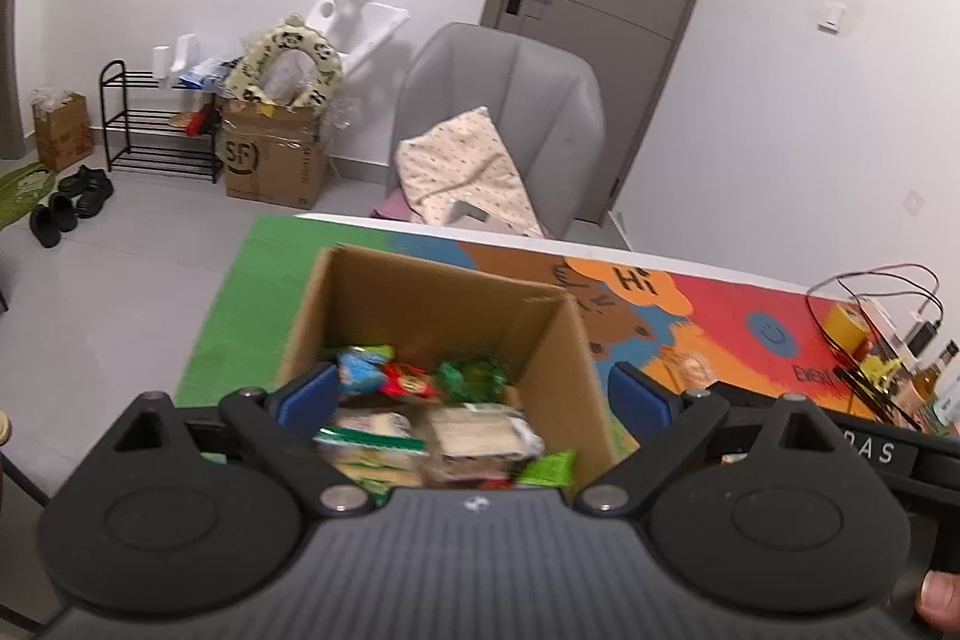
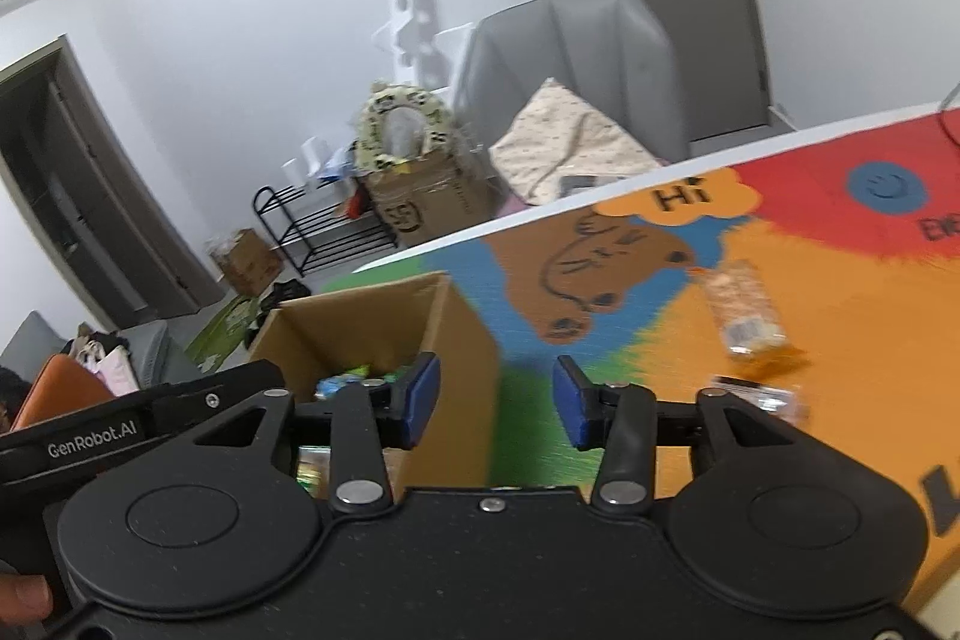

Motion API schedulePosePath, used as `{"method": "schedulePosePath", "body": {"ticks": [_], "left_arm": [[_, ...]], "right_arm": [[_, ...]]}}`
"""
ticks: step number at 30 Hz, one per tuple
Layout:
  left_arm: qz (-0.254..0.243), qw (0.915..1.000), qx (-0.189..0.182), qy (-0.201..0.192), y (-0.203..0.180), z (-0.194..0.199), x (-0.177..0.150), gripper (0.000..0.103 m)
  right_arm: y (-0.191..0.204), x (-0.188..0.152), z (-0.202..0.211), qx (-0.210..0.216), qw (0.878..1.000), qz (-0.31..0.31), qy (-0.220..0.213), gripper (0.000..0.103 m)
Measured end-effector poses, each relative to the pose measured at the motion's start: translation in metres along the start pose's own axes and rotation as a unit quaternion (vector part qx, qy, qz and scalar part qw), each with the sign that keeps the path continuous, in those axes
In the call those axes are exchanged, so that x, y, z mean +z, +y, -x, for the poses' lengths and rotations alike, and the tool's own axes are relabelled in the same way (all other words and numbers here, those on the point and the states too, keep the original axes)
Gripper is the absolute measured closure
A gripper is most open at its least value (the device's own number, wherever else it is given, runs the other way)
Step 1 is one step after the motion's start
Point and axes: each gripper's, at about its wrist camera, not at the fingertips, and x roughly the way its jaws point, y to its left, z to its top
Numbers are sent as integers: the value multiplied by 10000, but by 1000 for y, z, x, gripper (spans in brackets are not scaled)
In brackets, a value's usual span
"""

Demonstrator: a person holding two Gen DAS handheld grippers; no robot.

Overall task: Organize snacks
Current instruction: 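Grasp the small clear wrapped pack with the left gripper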

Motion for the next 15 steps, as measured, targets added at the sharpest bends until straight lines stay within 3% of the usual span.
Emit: {"method": "schedulePosePath", "body": {"ticks": [15], "left_arm": [[-386,9978,-512,177,-69,-6,-19,7]], "right_arm": [[-63,-15,41,-438,9986,-265,-128,45]]}}
